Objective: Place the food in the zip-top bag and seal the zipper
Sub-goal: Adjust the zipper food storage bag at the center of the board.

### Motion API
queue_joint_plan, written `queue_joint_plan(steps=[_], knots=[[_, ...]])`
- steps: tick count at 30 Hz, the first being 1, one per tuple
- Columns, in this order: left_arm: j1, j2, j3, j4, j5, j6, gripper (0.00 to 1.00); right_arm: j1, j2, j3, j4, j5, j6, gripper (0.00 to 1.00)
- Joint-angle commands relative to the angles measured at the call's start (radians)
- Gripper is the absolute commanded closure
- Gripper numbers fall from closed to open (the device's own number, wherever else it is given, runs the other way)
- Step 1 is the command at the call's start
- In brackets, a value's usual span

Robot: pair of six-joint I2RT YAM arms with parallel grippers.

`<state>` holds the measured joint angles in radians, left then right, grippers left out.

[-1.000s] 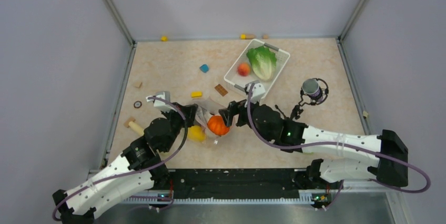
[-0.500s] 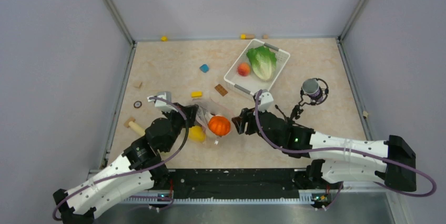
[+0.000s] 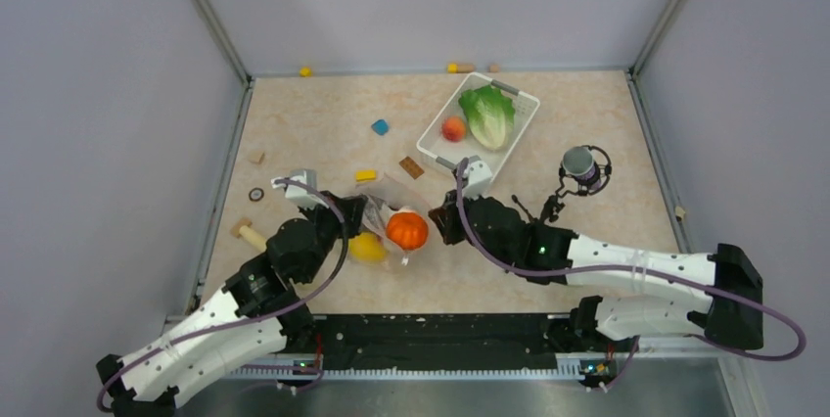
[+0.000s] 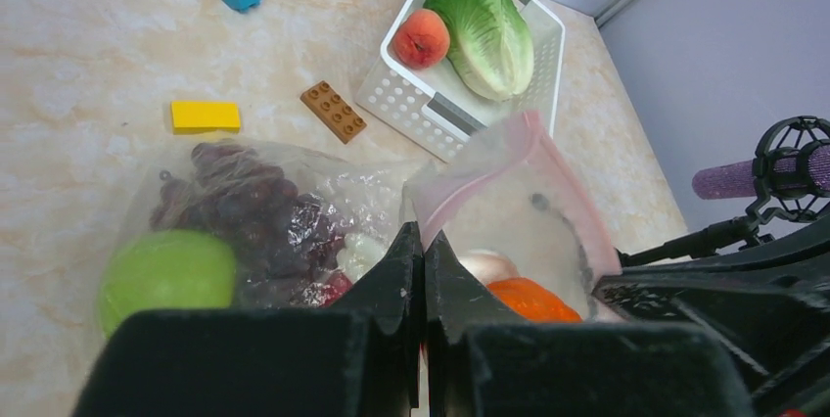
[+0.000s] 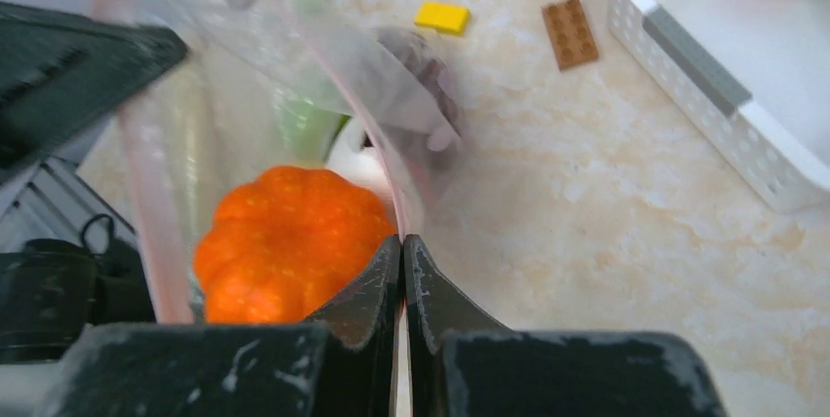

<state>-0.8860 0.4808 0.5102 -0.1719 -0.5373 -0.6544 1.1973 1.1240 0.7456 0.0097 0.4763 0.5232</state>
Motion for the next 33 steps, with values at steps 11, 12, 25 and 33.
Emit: queue_joint_plan(steps=[11, 12, 25, 33], knots=[[-0.003, 0.148, 0.613, -0.444, 0.138, -0.047, 1.0, 0.013, 0.006, 0.554, -0.2, -0.119, -0.242, 1.0], [-0.002, 0.156, 0.638, -0.46, 0.142, -0.04, 1.0, 0.013, 0.02, 0.596, -0.23, -0.114, -0.249, 1.0], [-0.002, 0.352, 0.683, -0.664, 0.001, -0.065, 1.0, 0.014, 0.278, 0.843, -0.441, -0.139, -0.333, 1.0], [-0.002, 0.318, 0.644, -0.613, -0.028, -0.061, 1.0, 0.009, 0.368, 0.836, -0.37, 0.014, -0.353, 1.0]])
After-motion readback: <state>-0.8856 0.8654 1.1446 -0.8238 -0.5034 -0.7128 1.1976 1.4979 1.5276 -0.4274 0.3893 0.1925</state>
